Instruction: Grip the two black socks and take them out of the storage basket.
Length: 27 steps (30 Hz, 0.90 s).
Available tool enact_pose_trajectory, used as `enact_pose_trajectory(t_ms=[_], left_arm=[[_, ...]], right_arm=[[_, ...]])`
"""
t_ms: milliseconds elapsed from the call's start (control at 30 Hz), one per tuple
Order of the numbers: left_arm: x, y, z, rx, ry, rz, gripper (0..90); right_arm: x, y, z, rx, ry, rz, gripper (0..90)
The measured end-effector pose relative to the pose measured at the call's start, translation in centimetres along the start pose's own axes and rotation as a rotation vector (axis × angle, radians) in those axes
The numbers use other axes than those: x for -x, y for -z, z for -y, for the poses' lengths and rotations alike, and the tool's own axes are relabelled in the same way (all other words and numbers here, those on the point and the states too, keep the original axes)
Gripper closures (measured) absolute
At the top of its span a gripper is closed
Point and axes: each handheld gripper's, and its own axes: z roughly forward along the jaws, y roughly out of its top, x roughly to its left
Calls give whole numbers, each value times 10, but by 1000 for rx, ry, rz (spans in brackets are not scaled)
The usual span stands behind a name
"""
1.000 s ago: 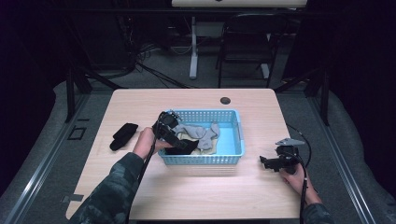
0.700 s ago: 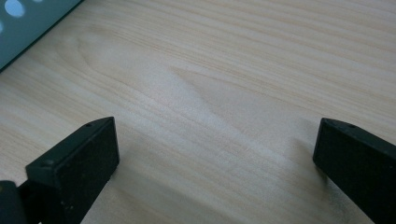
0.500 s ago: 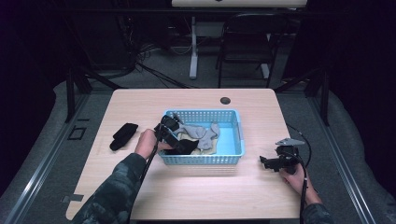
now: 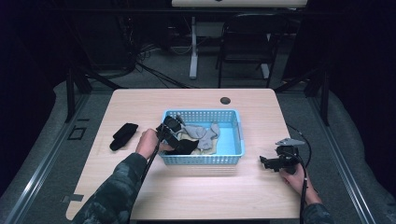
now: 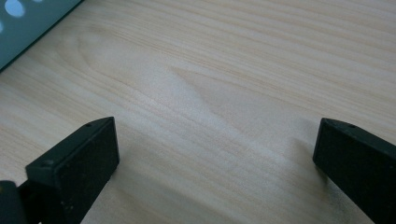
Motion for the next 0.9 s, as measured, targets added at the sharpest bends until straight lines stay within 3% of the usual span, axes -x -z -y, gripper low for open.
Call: enact_pose_trajectory(t_ms=[233,400,500,667,833,900], left_arm=[[1,-1,-1,-21,1,-61,723],[3,-2,-1,-21,-6,-77,853],[3,0,0,-3,-5,-82,869],[0,12,4,72,10,-57,876],[-1,26,8,120,11,-65,876],[-1,31,9,142,14,-46,877]], right_arm=[[0,0,0,0,0,0,0],[0,0,0,1,-1,-2,0],[0,0,0,1,-1,1,0],[0,0,0,1,-1,1,0],[0,0,0,2,-2,-3,0],[0,0,0,1,-1,1,0]])
